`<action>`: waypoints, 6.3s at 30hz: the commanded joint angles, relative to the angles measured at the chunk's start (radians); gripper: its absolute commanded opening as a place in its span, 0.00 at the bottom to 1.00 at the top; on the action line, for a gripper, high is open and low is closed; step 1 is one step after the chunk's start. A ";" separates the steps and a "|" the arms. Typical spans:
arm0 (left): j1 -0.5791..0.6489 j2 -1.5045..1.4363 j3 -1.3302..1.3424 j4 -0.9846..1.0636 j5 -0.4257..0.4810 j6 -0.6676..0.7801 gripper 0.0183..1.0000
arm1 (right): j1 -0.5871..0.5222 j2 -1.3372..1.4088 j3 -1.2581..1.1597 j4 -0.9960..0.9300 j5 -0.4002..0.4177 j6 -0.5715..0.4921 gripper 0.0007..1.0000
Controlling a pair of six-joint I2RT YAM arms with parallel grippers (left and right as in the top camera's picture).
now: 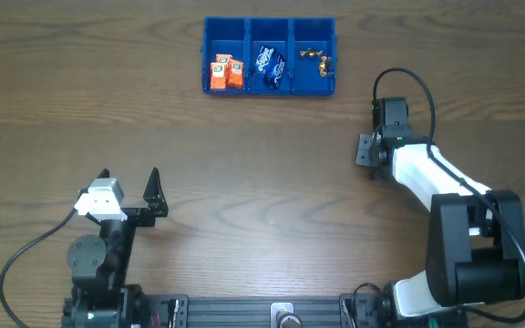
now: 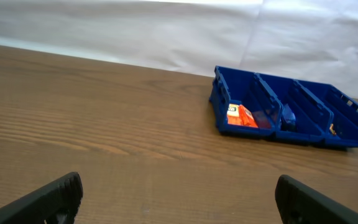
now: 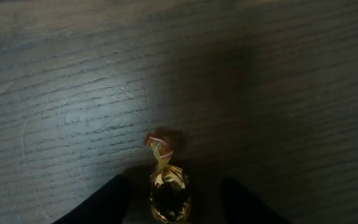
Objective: Sort Candies Into Trays
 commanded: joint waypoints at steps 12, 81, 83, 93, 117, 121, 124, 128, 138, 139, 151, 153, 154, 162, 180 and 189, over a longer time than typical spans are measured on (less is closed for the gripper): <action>0.007 -0.004 -0.019 -0.035 0.014 0.011 1.00 | 0.003 0.014 -0.002 0.015 -0.069 0.008 0.18; 0.007 -0.004 -0.019 -0.035 0.014 0.011 1.00 | 0.206 0.045 0.620 -0.014 0.013 -0.137 1.00; 0.007 -0.004 -0.019 -0.035 0.014 0.011 1.00 | 0.177 -0.066 0.540 -0.006 0.012 -0.141 1.00; 0.007 -0.004 -0.019 -0.035 0.014 0.011 1.00 | -0.076 -0.864 -0.130 0.086 -0.176 -0.140 1.00; 0.007 -0.004 -0.019 -0.035 0.014 0.011 1.00 | -0.127 -1.674 -0.797 0.401 -0.281 -0.099 1.00; 0.007 -0.004 -0.019 -0.035 0.014 0.011 1.00 | -0.127 -1.674 -0.797 0.385 -0.280 -0.099 1.00; 0.007 -0.004 -0.019 -0.035 0.014 0.011 1.00 | -0.127 -1.674 -0.798 0.328 -0.263 -0.099 1.00; 0.007 -0.004 -0.019 -0.035 0.014 0.011 1.00 | -0.127 -1.674 -0.798 0.270 -0.254 -0.099 1.00; 0.007 -0.004 -0.019 -0.035 0.014 0.011 1.00 | -0.129 -1.674 -0.797 0.247 -0.251 -0.099 1.00; 0.007 -0.004 -0.019 -0.035 0.014 0.011 1.00 | -0.129 -1.674 -0.797 0.244 -0.250 -0.099 1.00; 0.007 -0.004 -0.019 -0.035 0.014 0.011 1.00 | -0.128 -1.673 -0.797 0.242 -0.255 -0.273 1.00; 0.007 -0.004 -0.019 -0.035 0.014 0.011 1.00 | -0.128 -1.673 -0.797 0.242 -0.254 -0.280 1.00; 0.007 -0.004 -0.019 -0.035 0.014 0.011 1.00 | -0.128 -1.673 -0.797 0.242 -0.254 -0.280 1.00; 0.007 -0.004 -0.019 -0.035 0.014 0.011 1.00 | -0.128 -1.673 -0.797 0.243 -0.254 -0.278 1.00; 0.007 -0.004 -0.019 -0.035 0.014 0.011 1.00 | -0.128 -1.673 -0.797 0.243 -0.254 -0.279 1.00; 0.007 -0.004 -0.019 -0.034 0.014 0.011 1.00 | -0.128 -1.673 -0.797 0.243 -0.254 -0.278 1.00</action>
